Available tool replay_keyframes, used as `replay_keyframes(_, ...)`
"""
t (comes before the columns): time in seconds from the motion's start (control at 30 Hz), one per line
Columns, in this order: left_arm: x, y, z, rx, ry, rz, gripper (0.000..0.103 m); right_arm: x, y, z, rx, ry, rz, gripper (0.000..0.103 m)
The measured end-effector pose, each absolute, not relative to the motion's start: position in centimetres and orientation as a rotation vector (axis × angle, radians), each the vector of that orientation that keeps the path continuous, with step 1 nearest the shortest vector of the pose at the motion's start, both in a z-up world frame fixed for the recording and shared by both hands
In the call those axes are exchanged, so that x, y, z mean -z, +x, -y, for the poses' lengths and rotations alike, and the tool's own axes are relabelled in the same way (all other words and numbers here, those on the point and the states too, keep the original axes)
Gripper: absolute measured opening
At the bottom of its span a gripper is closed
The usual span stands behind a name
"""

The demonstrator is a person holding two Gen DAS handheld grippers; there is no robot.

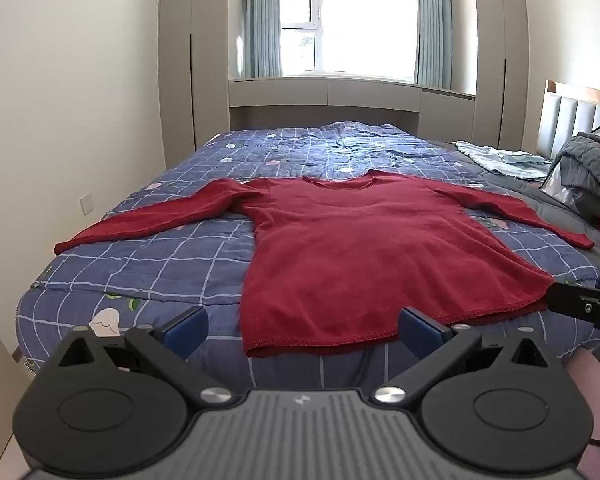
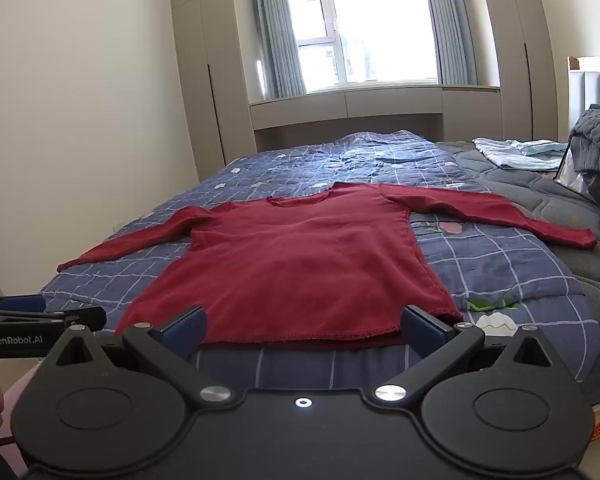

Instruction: Fold small clothes

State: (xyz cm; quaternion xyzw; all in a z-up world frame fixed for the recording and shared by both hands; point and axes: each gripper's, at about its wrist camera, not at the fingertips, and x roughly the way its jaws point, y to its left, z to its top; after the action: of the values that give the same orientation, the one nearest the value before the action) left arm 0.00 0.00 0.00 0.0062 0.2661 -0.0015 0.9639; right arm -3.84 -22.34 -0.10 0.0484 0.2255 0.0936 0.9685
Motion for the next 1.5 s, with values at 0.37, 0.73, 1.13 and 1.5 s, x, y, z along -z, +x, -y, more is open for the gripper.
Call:
replay_keyframes(0.37, -0.03, 0.15, 0.26, 0.006, 0.015, -0.542, 0.103, 0.16, -3.77, 22.33, -0.189, 0.098, -0.462, 0.103)
replay_keyframes(0.73, -0.19, -0.06, 0.05, 0.000, 0.009, -0.535, 0.103, 0.22, -3.70, 22.31, -0.190, 0.098, -0.464, 0.103)
replay_keyframes(1.13, -0.17, -0.05, 0.03, 0.000, 0.007, -0.533, 0.103, 0.23, -3.65, 22.32, -0.191, 0.098, -0.466, 0.103)
replay_keyframes(1.5, -0.24, -0.10, 0.09, -0.001, 0.008, -0.533, 0.103, 0.28, -3.59, 22.41, -0.192, 0.097, -0.465, 0.103)
